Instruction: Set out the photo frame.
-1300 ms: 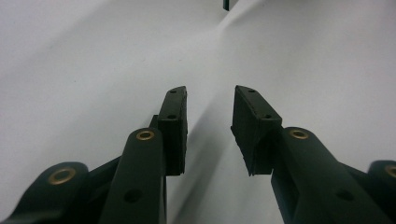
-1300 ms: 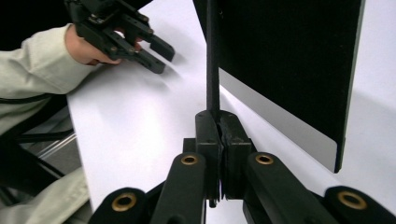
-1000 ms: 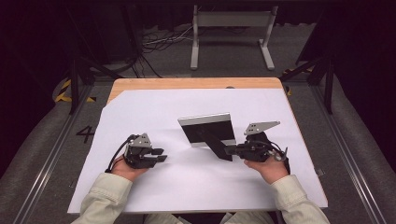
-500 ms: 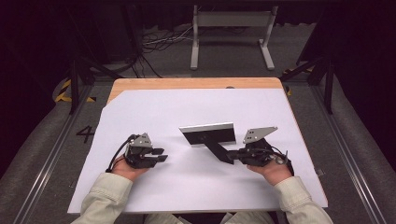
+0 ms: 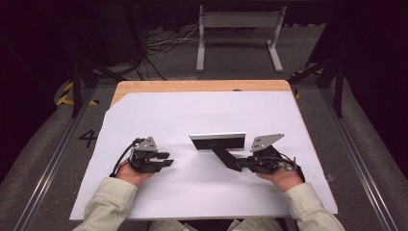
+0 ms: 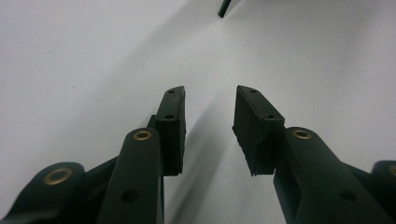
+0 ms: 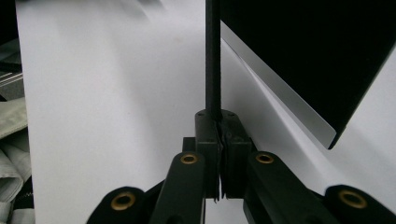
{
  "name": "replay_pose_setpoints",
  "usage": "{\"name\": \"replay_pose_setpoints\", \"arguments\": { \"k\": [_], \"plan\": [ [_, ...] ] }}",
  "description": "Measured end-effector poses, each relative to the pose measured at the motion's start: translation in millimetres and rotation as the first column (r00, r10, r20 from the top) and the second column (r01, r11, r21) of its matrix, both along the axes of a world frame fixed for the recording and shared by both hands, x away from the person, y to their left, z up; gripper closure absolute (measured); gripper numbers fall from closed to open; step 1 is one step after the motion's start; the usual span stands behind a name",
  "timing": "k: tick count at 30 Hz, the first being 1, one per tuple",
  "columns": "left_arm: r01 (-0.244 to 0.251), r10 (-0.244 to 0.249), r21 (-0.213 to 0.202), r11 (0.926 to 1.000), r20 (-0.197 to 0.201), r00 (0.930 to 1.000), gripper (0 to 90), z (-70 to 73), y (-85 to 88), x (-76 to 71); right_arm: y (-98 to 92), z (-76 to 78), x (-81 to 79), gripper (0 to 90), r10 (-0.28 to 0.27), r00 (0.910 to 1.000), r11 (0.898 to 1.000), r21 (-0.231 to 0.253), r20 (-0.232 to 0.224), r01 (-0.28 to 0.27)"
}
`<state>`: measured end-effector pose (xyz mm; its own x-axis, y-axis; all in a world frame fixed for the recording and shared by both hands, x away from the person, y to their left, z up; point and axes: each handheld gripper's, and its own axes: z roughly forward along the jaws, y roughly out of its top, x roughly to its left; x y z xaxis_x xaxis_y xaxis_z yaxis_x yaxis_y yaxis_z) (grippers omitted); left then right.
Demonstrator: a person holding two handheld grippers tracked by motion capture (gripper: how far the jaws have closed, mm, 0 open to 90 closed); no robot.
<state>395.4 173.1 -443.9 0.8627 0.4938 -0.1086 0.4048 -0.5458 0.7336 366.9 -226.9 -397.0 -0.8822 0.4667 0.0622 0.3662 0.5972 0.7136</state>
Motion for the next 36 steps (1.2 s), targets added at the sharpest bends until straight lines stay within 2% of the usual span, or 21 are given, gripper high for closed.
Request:
{"name": "replay_pose_setpoints", "arguments": {
  "k": [17,28,36],
  "plan": [
    [-0.002,0.002,-0.003,1.0,0.003,1.0,63.7,-0.3,-0.3,0.4,-1.9,-10.7,2.8,86.9,0.017,0.9998,0.997,-0.075,-0.007,-0.017],
    [-0.002,0.002,-0.003,1.0,-0.004,1.0,63.6,-0.5,-0.4,0.6,-3.5,-12.2,3.3,85.8,0.003,0.9999,0.998,-0.068,-0.01,-0.004],
    [-0.003,0.003,-0.005,1.0,-0.006,1.0,63.4,-0.6,-1.2,1.0,-1.7,-11.3,2.0,83.6,0.005,1.0,0.996,-0.094,0.007,-0.005]
  ]
}}
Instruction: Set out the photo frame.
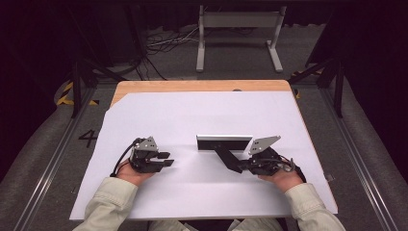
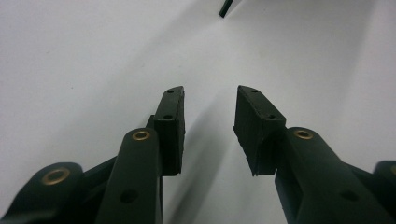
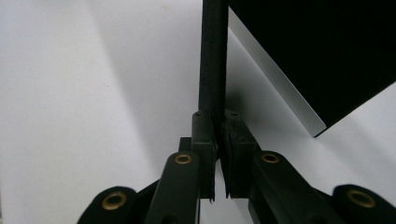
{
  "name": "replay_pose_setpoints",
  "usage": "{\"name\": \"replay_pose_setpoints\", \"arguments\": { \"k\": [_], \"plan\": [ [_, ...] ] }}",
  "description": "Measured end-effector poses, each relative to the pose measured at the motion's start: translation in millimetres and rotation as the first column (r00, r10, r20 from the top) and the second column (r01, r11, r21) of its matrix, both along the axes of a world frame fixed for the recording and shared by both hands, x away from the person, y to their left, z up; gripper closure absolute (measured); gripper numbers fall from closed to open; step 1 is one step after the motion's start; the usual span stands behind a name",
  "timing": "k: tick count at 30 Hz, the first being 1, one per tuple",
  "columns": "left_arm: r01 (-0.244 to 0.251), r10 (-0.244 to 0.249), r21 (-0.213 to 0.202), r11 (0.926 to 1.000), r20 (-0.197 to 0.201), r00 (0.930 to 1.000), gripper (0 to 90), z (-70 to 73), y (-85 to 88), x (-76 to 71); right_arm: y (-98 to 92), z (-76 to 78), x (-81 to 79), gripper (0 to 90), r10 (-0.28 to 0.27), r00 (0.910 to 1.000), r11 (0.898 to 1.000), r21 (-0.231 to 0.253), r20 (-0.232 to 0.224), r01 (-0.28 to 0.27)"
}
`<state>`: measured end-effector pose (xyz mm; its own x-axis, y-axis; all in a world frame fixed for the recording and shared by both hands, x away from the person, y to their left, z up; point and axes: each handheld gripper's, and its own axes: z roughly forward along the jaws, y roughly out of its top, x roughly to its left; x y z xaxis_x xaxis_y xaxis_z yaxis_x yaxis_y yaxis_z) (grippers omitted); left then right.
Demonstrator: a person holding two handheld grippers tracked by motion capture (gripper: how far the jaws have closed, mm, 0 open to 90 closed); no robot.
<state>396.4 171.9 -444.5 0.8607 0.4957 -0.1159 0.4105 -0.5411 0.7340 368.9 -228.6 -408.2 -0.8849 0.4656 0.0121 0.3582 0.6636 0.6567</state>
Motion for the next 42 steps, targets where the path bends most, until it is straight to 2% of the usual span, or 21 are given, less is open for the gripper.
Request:
{"name": "replay_pose_setpoints", "arguments": {
  "k": [3,5,9,17,22,24,27,29,32,37,40,42],
  "plan": [
    [0.002,-0.002,0.001,1.0,0.003,1.0,63.3,0.3,-0.1,0.5,0.2,0.4,-0.6,78.6,-0.008,1.0,1.0,-0.015,0.001,0.008],
    [0.003,-0.003,0.001,1.0,0.002,1.0,63.3,0.6,-0.5,0.7,-0.6,1.4,-0.9,76.8,-0.022,0.9997,1.0,-0.012,-0.007,0.022],
    [0.004,-0.004,-0.007,1.0,0.003,1.0,63.3,1.3,-1.7,1.7,-5.6,5.5,-4.5,75.1,-0.029,0.9996,1.0,-0.003,0.004,0.029],
    [-0.035,0.032,-0.103,0.9941,-0.025,0.9992,65.8,9.2,-1.1,6.2,-14.8,18.1,-11.6,74.1,-0.054,0.9975,0.998,0.017,0.046,0.053],
    [-0.043,0.048,-0.147,0.9882,0.031,0.9984,69.9,13.7,-1.9,6.1,-21.4,24.7,-14.5,74.2,-0.073,0.9945,0.997,0.024,0.075,0.072],
    [-0.054,0.061,-0.164,0.985,0.037,0.9974,72.0,15.6,-2.4,5.8,-25.3,26.7,-14.9,74.2,-0.085,0.9928,0.996,0.027,0.084,0.083],
    [-0.071,0.078,-0.164,0.9839,0.035,0.9963,79.6,17.9,-3.3,7.2,-31.6,29.4,-15.3,73.4,-0.107,0.9903,0.994,0.035,0.089,0.104],
    [-0.08,0.084,-0.158,0.9842,0.023,0.9962,84.8,18.3,-4.7,8.5,-35.5,31.1,-15.2,71.4,-0.131,0.9887,0.991,0.049,0.074,0.127],
    [-0.09,0.092,-0.149,0.9848,0.009,0.9957,89.1,18.2,-7.9,10.4,-40.4,33.0,-15.0,70.4,-0.151,0.9859,0.988,0.053,0.072,0.147],
    [-0.097,0.1,-0.144,0.9848,0.014,0.9949,90.0,20.6,-13.8,13.5,-46.4,33.8,-14.2,63.3,-0.173,0.9807,0.984,0.055,0.092,0.168],
    [-0.097,0.099,-0.151,0.9838,0.012,0.995,90.0,21.6,-17.6,15.8,-50.4,33.0,-11.8,63.1,-0.16,0.9853,0.985,0.07,0.059,0.156],
    [-0.094,0.097,-0.155,0.9834,0.015,0.9951,90.0,21.8,-20.6,18.6,-53.1,32.9,-12.0,61.8,-0.167,0.9837,0.984,0.076,0.067,0.162]
  ]
}}
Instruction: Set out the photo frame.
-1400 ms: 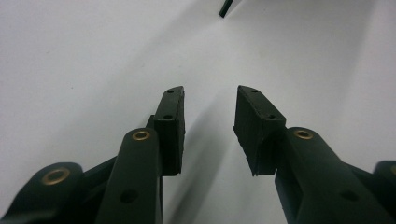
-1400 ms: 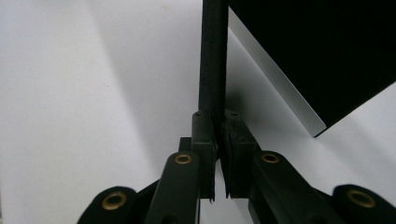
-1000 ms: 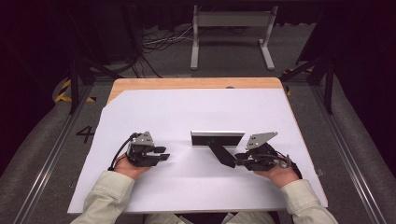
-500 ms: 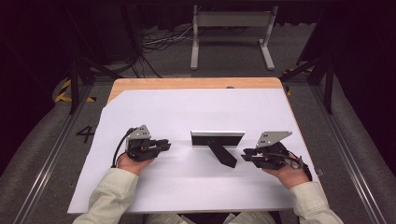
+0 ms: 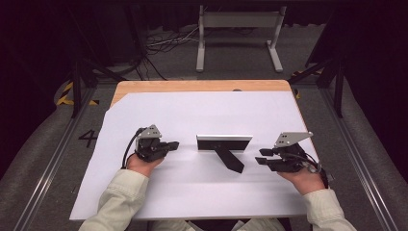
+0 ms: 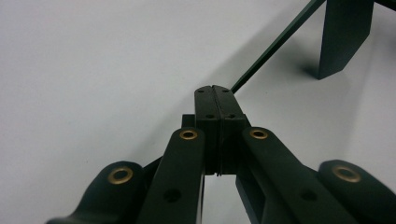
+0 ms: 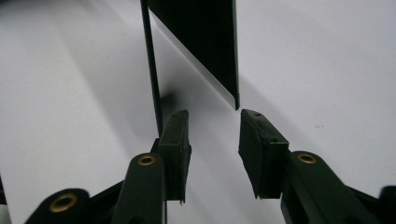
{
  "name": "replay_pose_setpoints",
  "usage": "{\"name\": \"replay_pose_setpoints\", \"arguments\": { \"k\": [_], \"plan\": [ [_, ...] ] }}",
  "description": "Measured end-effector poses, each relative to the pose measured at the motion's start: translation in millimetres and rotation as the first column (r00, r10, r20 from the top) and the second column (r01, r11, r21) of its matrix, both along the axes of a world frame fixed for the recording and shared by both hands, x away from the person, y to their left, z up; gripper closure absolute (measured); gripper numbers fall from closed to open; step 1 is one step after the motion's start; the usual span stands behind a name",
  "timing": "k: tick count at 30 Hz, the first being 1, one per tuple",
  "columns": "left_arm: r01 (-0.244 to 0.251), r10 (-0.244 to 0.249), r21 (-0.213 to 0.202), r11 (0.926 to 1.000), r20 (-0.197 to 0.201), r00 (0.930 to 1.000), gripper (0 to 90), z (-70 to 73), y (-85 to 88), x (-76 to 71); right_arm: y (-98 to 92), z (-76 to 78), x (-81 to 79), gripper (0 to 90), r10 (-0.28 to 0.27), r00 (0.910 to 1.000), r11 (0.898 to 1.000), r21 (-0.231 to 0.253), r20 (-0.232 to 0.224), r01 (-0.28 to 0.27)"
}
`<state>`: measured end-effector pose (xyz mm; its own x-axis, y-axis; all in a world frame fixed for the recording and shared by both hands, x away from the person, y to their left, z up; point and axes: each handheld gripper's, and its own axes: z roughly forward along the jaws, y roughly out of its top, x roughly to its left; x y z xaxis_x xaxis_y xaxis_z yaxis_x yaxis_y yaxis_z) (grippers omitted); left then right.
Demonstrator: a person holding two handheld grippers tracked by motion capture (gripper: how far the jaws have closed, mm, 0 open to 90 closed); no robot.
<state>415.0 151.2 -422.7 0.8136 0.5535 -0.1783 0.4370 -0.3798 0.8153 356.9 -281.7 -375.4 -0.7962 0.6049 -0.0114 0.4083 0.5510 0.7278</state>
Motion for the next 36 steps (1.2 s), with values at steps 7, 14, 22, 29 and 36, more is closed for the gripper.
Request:
{"name": "replay_pose_setpoints", "arguments": {
  "k": [7,14,22,29,36],
  "plan": [
    [0.009,-0.009,-0.014,0.9999,0.002,1.0,90.0,0.7,-11.6,9.6,-8.5,2.3,-2.2,61.5,-0.015,0.9999,1.0,0.005,0.006,0.015],
    [0.043,-0.043,0.011,0.999,0.029,0.9986,90.0,-1.3,-18.2,16.0,-12.7,1.3,-2.4,64.3,-0.013,0.9999,1.0,0.01,-0.003,0.013],
    [0.084,-0.088,0.067,0.9942,0.05,0.9949,90.0,-5.4,-29.8,21.1,-15.1,1.5,-4.9,70.6,-0.002,1.0,1.0,-0.009,0.008,0.002],
    [0.14,-0.147,0.094,0.9856,0.07,0.9866,90.0,-7.3,-42.1,29.1,-22.4,1.3,-6.0,72.3,-0.042,0.9985,0.999,-0.01,0.036,0.042],
    [0.132,-0.139,0.151,0.9797,0.037,0.9896,90.0,-13.7,-49.2,37.1,-27.4,1.6,-6.3,75.4,-0.058,0.9974,0.998,0.008,0.042,0.058]
  ]
}}
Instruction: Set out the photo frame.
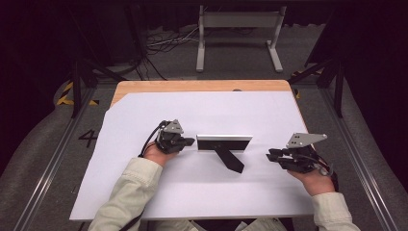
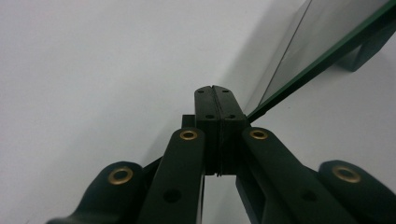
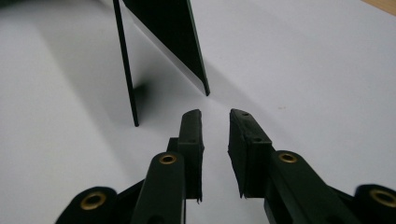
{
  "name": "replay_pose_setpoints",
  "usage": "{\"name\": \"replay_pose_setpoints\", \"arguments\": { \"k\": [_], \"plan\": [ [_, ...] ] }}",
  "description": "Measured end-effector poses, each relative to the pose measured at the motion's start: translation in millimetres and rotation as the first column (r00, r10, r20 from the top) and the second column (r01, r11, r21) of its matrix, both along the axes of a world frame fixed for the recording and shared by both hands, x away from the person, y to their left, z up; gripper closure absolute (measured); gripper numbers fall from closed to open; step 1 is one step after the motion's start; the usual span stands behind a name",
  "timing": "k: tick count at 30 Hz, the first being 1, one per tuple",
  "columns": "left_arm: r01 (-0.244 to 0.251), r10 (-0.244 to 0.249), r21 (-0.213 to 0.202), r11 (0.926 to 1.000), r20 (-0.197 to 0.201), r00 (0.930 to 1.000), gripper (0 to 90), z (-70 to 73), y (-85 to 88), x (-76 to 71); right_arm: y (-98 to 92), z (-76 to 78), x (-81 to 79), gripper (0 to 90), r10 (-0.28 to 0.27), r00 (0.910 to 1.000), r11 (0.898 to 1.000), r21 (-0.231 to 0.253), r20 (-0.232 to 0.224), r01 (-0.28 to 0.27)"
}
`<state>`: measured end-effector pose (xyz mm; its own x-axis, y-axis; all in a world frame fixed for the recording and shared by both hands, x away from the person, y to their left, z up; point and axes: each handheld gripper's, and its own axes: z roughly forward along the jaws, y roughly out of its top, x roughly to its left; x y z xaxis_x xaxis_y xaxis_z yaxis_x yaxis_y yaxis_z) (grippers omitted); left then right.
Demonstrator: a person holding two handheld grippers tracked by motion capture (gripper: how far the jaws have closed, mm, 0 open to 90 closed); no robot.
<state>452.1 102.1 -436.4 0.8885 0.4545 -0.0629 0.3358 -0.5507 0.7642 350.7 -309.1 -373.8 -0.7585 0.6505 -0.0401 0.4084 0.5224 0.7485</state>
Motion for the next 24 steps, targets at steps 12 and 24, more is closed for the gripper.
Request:
{"name": "replay_pose_setpoints", "arguments": {
  "k": [12,24],
  "plan": [
    [0.05,-0.05,0.021,0.9985,-0.008,0.9987,90.0,-6.0,-10.3,3.1,-6.3,1.6,-5.6,82.2,-0.042,0.9989,0.999,-0.011,0.023,0.042],
    [0.121,-0.119,0.037,0.992,-0.038,0.9921,90.0,-9.9,-21.8,5.8,-15.6,0.0,-10.1,83.6,-0.065,0.9978,0.998,0.002,0.014,0.065]
  ]
}}
